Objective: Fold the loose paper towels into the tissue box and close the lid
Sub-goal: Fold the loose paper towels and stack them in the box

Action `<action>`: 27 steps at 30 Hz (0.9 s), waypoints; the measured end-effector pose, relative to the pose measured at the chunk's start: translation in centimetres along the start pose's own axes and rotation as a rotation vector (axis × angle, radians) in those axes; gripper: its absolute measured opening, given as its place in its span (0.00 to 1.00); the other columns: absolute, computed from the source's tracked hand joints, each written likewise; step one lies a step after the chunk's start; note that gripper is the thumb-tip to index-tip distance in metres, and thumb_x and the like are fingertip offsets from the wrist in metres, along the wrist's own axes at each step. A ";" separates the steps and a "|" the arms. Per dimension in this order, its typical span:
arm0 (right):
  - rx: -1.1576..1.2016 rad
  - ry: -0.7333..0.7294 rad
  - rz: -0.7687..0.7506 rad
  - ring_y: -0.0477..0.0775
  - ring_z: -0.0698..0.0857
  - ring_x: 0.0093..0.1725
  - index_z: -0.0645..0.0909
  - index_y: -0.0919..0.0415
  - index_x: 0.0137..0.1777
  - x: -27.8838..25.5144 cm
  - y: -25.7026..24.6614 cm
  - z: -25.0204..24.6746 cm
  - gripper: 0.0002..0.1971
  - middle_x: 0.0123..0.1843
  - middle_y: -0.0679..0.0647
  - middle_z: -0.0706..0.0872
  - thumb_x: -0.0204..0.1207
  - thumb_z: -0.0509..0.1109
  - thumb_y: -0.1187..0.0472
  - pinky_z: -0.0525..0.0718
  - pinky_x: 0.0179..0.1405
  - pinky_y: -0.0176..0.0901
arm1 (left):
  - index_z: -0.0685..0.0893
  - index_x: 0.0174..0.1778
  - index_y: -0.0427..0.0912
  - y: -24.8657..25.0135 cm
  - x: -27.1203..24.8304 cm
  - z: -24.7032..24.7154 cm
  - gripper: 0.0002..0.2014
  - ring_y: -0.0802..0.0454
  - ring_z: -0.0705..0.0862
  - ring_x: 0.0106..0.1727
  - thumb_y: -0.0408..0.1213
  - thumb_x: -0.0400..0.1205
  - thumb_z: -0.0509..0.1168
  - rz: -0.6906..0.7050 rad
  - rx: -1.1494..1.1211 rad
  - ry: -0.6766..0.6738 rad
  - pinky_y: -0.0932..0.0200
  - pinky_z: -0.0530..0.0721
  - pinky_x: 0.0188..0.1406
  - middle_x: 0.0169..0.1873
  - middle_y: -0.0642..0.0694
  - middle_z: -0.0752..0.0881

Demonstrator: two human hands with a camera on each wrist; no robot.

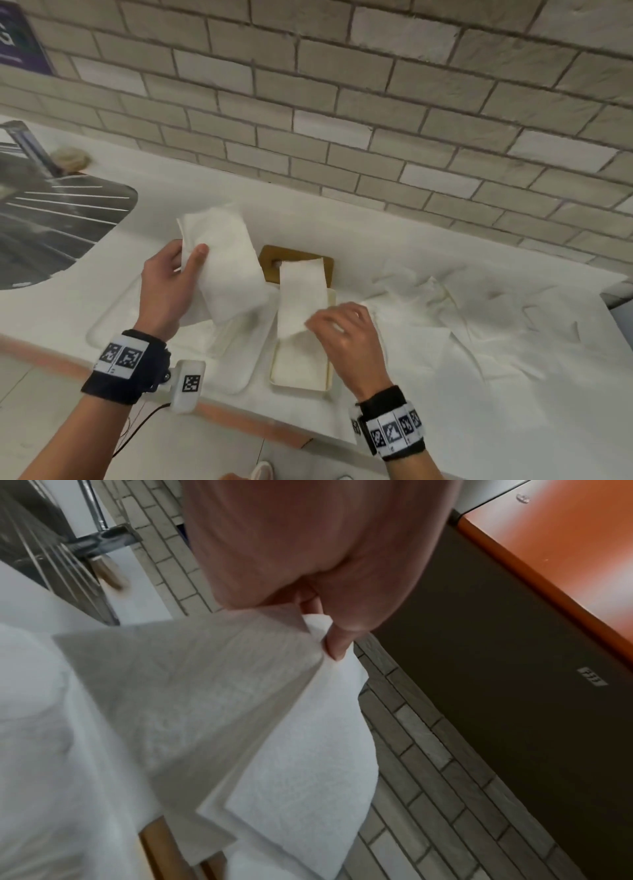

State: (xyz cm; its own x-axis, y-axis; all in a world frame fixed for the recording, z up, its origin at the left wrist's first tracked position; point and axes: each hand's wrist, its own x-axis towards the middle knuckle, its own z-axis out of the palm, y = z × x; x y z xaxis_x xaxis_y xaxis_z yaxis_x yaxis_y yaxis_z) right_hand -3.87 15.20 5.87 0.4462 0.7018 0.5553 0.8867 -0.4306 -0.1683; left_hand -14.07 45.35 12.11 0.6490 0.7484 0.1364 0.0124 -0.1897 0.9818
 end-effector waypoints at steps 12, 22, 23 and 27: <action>-0.053 -0.475 0.310 0.44 0.81 0.65 0.91 0.35 0.53 -4.6 -2.8 2.5 0.08 0.50 0.33 0.93 0.82 0.71 0.39 0.63 0.69 0.52 | 0.91 0.53 0.44 -0.6 -3.1 0.2 0.10 0.47 0.95 0.49 0.48 0.88 0.72 -0.119 -0.033 -0.181 0.46 0.88 0.47 0.47 0.47 0.96; 0.711 0.126 0.840 0.42 0.81 0.35 0.81 0.52 0.48 3.2 -6.7 -0.3 0.14 0.36 0.43 0.86 0.89 0.72 0.44 0.77 0.37 0.33 | 0.84 0.41 0.37 0.4 -4.3 5.0 0.28 0.50 0.85 0.35 0.61 0.89 0.66 0.008 0.052 -0.368 0.49 0.81 0.38 0.32 0.39 0.89; 0.714 0.170 0.876 0.43 0.78 0.32 0.78 0.53 0.44 3.1 -6.9 0.1 0.16 0.32 0.43 0.83 0.88 0.73 0.45 0.74 0.34 0.32 | 0.79 0.37 0.35 0.3 -4.1 5.4 0.30 0.52 0.77 0.32 0.61 0.89 0.65 0.043 0.080 -0.345 0.52 0.74 0.35 0.28 0.38 0.82; 0.678 0.240 1.009 0.42 0.78 0.32 0.75 0.56 0.42 2.4 -6.5 1.2 0.18 0.31 0.45 0.81 0.89 0.72 0.48 0.75 0.33 0.31 | 0.75 0.34 0.35 -0.1 -3.0 5.5 0.28 0.54 0.69 0.27 0.55 0.91 0.63 0.132 0.206 -0.245 0.54 0.68 0.29 0.23 0.48 0.74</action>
State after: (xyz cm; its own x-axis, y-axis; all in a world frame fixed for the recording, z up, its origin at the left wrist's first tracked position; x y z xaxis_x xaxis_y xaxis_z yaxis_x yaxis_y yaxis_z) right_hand -8.44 20.41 7.29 0.9957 0.0743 0.0557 0.0749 -0.2871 -0.9550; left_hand -11.85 39.61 10.86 0.8184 0.5386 0.2005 0.0530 -0.4181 0.9069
